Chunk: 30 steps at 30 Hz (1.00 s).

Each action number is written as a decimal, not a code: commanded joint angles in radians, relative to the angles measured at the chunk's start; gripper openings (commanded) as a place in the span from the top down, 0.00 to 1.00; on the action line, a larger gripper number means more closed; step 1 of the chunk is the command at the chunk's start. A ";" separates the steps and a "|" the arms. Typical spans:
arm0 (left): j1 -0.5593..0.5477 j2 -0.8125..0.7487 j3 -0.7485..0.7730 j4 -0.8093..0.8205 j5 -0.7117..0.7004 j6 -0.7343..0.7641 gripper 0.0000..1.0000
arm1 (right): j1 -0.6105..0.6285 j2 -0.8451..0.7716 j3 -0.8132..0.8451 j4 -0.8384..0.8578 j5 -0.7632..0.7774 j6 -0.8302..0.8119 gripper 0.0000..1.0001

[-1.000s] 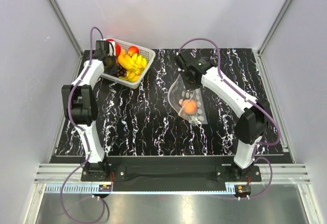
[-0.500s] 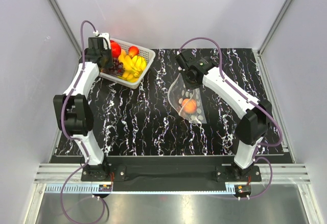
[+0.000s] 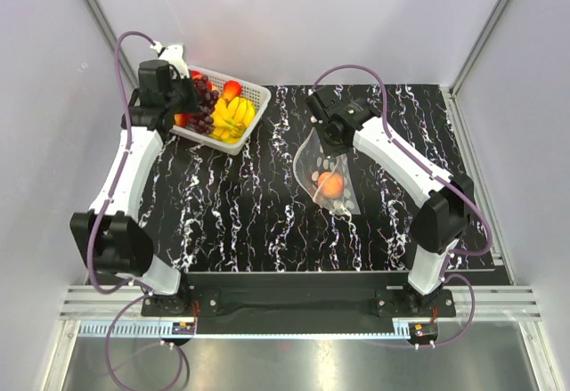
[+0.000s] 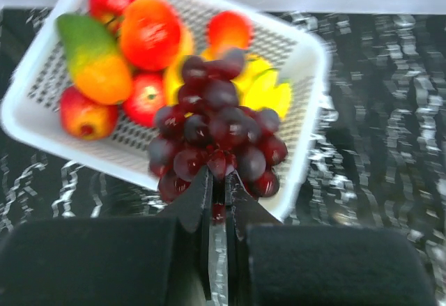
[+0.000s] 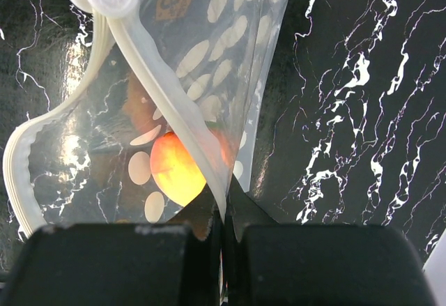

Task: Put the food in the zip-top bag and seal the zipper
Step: Pick up the fake fruit from the bin, then place the fake fruit in the zipper food storage bag.

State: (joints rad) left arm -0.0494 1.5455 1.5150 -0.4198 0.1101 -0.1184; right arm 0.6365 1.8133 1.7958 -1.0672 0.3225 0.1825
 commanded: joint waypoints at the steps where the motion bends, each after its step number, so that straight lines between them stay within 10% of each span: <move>1: -0.061 -0.091 -0.010 0.070 0.063 -0.036 1.00 | -0.001 -0.022 0.048 0.018 0.007 -0.012 1.00; 30: -0.567 -0.321 -0.248 0.588 0.142 -0.375 1.00 | -0.084 -0.055 -0.001 0.136 -0.164 0.008 1.00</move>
State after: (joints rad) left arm -0.5900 1.2381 1.2633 -0.0315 0.2367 -0.4332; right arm 0.5579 1.8130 1.7958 -0.9649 0.1867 0.1841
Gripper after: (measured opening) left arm 0.053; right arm 0.011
